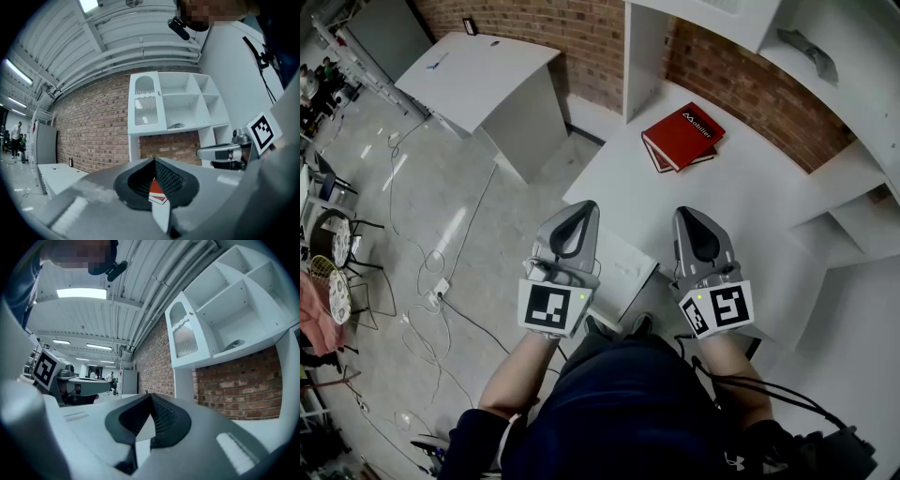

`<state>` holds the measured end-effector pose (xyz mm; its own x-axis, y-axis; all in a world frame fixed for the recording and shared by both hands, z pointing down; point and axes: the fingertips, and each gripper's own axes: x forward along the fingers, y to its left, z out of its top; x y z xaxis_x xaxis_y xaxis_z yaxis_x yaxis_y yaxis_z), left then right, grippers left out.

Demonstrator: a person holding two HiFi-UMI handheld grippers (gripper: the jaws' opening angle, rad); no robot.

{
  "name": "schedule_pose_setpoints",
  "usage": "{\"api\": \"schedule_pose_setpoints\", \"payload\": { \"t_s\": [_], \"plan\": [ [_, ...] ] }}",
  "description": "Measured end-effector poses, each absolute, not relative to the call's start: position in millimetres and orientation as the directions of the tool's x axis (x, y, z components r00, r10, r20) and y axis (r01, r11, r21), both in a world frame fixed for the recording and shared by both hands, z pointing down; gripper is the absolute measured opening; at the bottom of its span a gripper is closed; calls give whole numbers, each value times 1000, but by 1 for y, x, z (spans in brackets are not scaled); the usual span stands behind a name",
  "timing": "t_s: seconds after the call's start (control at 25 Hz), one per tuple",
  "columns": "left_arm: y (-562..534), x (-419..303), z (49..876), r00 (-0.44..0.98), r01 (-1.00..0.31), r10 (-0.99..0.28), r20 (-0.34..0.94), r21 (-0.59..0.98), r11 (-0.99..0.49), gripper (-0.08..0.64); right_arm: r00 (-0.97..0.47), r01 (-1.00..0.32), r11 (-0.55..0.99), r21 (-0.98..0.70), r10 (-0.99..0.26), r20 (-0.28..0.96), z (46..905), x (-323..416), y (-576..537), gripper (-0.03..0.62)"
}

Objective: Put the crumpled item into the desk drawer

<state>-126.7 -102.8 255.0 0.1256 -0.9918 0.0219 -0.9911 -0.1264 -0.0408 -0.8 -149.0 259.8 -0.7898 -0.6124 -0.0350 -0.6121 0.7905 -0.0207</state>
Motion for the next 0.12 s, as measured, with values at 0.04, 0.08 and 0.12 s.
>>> {"api": "schedule_pose_setpoints", "payload": {
  "t_s": [0.04, 0.08, 0.12],
  "plan": [
    [-104, -125, 255, 126, -991, -992, 22, -42, -126, 2, -790, -612, 791, -22, -612, -35, 260, 1, -150, 2],
    [-104, -123, 256, 125, -991, -992, 23, -44, -126, 2, -791, -611, 791, -23, -611, -35, 261, 2, -151, 2],
    [-105, -122, 256, 125, -991, -992, 24, -45, -126, 2, -791, -610, 792, -23, -611, -35, 261, 4, -151, 2]
  ]
}}
